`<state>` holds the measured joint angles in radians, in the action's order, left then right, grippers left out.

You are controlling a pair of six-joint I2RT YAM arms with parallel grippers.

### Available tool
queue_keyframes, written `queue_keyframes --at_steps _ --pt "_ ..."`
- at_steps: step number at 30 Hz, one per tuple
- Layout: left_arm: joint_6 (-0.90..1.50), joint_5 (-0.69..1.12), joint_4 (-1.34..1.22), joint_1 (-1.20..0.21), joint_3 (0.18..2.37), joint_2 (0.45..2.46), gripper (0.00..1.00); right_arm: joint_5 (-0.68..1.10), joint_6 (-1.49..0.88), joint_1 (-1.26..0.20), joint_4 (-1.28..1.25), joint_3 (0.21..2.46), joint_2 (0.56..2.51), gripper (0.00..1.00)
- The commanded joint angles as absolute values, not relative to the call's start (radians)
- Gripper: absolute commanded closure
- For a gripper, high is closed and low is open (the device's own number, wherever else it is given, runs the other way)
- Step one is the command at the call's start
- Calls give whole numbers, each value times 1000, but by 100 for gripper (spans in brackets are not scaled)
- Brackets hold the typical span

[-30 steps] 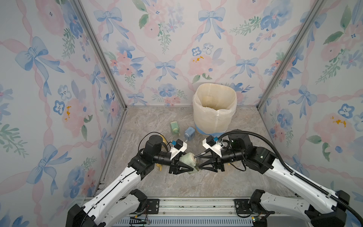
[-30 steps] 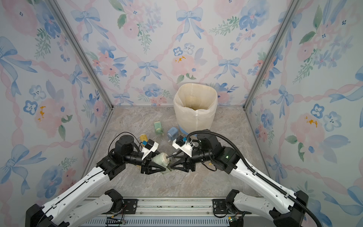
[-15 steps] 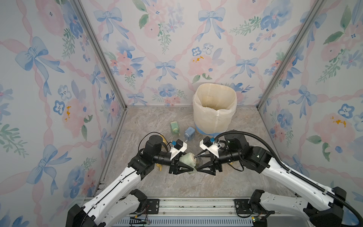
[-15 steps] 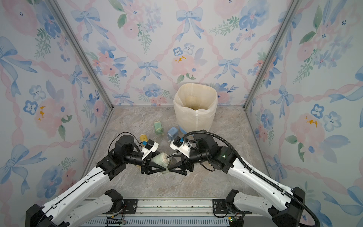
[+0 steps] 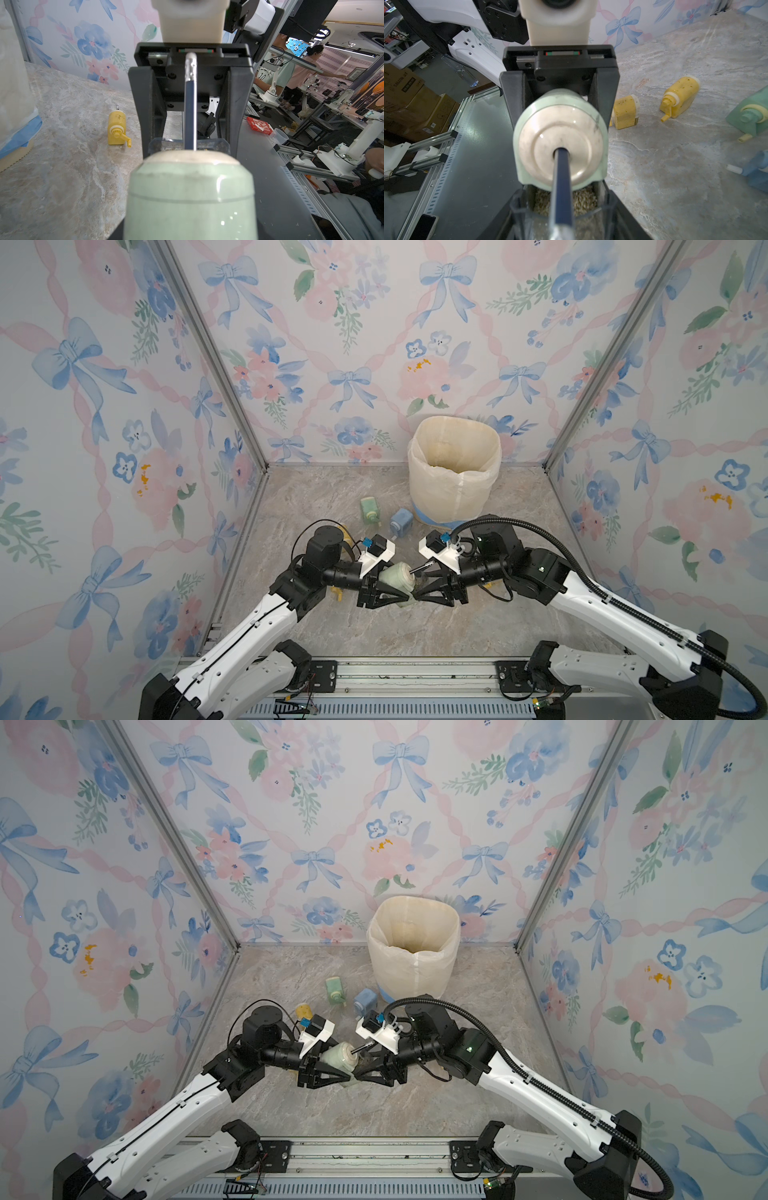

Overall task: Take out the pencil sharpener tray and clean the shavings
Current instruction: Open the container of the pencil sharpener.

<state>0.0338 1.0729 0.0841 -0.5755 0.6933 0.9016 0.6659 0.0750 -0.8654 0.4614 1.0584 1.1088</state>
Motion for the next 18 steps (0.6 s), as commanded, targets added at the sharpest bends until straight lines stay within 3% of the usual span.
queue_keyframes --at_steps 1,18 --pt "7 1098 75 -575 696 873 100 634 67 -865 505 1086 1082 43" --pt "-8 1050 75 -574 692 837 100 692 15 -766 499 1067 972 45"
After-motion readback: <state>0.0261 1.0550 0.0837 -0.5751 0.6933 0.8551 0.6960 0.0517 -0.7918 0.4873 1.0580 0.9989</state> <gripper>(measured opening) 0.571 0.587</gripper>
